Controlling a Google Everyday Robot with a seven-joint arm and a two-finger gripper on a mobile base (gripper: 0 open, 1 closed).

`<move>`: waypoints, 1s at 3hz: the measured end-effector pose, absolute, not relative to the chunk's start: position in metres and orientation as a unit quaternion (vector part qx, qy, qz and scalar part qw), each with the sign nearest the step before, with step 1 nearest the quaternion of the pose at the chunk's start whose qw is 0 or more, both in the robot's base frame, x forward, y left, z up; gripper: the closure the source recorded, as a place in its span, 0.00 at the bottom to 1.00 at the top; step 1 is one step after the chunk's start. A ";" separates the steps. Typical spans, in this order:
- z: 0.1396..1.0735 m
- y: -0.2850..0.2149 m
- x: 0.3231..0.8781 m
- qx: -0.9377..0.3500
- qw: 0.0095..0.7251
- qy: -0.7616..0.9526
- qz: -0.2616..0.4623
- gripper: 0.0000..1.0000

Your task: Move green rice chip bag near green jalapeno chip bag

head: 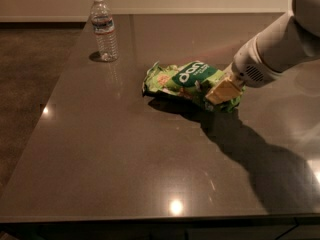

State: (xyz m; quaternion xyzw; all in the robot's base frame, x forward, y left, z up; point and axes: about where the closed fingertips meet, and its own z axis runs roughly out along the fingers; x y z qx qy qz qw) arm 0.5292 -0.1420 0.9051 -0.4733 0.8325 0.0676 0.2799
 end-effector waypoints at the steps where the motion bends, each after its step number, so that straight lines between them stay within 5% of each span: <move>1: 0.905 -0.140 0.529 -0.475 0.279 0.832 0.068 0.12; 2: 0.905 -0.139 0.528 -0.476 0.279 0.831 0.068 0.00; 3: 0.905 -0.139 0.528 -0.476 0.279 0.831 0.068 0.00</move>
Offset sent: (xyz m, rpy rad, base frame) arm -0.0004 0.0011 -0.0001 -0.0008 0.0004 0.0023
